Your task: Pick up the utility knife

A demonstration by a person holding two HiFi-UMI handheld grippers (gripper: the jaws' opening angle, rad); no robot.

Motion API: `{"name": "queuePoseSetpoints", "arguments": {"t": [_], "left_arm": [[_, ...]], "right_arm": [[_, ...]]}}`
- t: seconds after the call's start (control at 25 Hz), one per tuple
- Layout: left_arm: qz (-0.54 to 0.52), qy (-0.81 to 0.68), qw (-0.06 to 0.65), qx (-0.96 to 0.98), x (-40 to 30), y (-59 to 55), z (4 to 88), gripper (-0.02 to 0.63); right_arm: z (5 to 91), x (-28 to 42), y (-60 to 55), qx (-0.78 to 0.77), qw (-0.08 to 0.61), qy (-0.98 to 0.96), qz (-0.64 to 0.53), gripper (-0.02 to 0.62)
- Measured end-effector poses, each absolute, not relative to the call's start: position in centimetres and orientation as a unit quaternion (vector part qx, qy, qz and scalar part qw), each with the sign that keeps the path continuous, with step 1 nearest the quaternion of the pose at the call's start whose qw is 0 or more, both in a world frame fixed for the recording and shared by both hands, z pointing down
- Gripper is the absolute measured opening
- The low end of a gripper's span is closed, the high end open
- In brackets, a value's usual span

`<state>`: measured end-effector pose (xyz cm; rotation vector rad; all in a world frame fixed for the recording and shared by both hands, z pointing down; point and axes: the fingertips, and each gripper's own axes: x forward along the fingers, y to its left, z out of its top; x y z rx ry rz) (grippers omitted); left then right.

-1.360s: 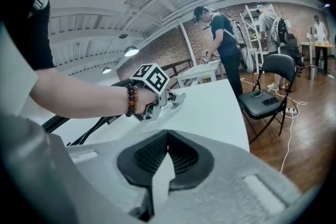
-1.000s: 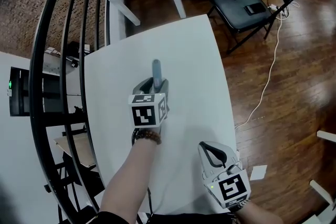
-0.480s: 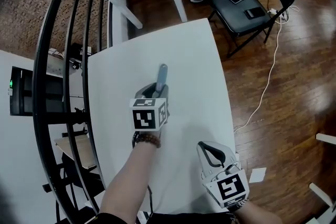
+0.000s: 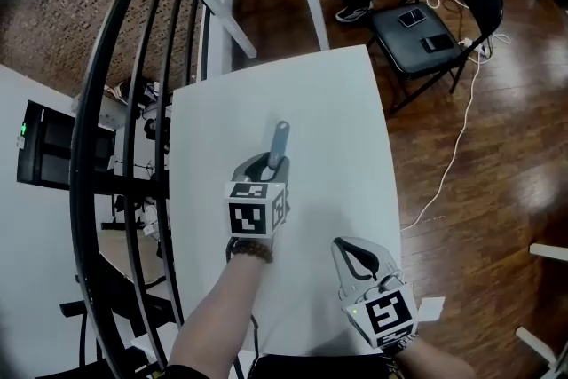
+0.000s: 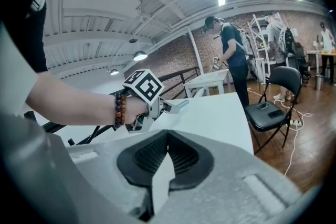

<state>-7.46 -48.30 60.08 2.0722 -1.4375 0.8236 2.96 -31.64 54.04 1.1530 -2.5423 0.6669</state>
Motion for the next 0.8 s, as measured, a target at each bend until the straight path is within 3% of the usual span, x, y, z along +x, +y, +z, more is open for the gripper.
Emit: {"name": "queuePoseSetpoints", "arguments": {"t": [0.8], "left_arm": [[0.2,-0.534,0.187,0.8,-15.7,-26.2,45.0,0.16]], "right_arm": [[42.8,-5.6,-15.8,0.407,0.151,-0.892,0.124,-0.008]]}}
